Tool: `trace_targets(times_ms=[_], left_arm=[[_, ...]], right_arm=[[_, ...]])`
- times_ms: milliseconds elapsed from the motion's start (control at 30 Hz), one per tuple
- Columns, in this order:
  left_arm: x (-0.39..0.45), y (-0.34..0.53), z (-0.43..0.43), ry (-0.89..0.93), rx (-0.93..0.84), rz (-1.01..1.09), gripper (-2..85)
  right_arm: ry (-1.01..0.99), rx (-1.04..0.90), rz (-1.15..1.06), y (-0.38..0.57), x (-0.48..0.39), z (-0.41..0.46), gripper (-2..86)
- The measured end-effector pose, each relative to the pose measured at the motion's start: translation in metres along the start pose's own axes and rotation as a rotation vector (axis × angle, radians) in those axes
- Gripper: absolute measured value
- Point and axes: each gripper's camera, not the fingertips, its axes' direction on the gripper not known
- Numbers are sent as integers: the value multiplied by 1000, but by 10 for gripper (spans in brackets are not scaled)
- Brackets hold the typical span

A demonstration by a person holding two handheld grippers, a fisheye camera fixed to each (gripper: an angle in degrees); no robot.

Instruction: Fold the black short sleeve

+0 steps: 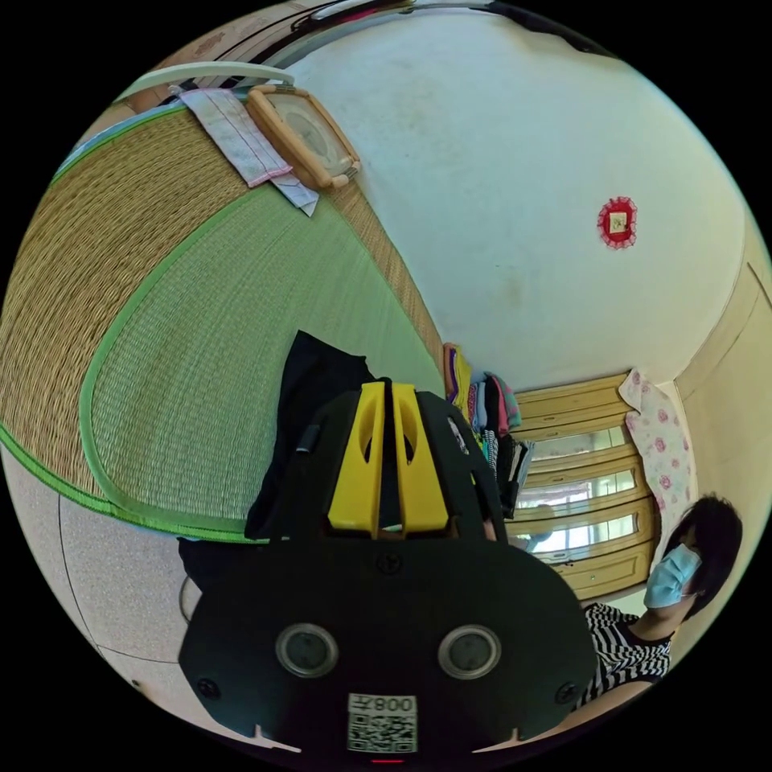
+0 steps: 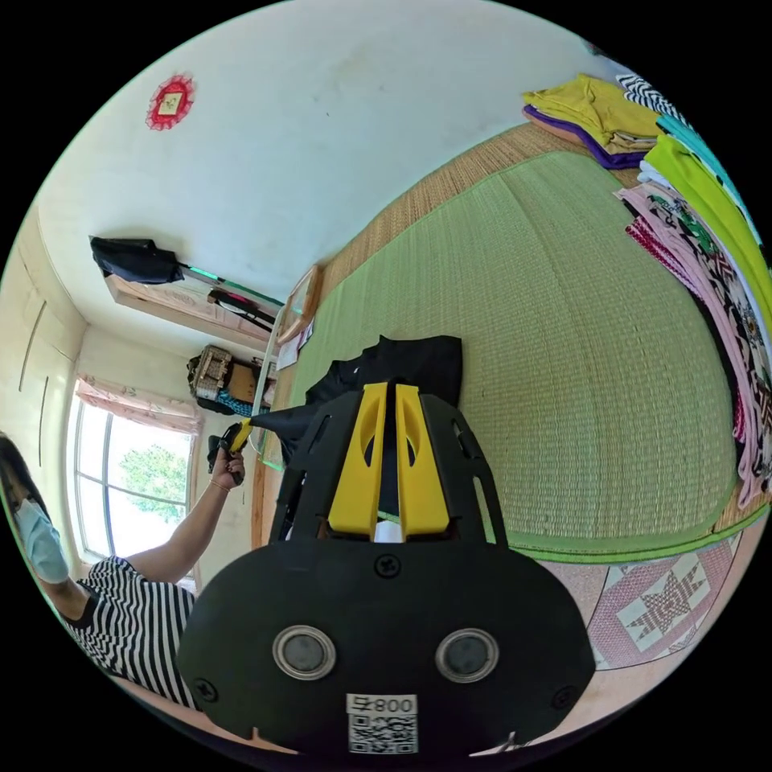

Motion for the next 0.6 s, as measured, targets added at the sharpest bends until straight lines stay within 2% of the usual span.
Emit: trace_targets(times_ms=[600], left_arm=[[22,-123,84,-142,-54,-105,17]], right_arm=[[14,-129,102,-132,24,140,19]])
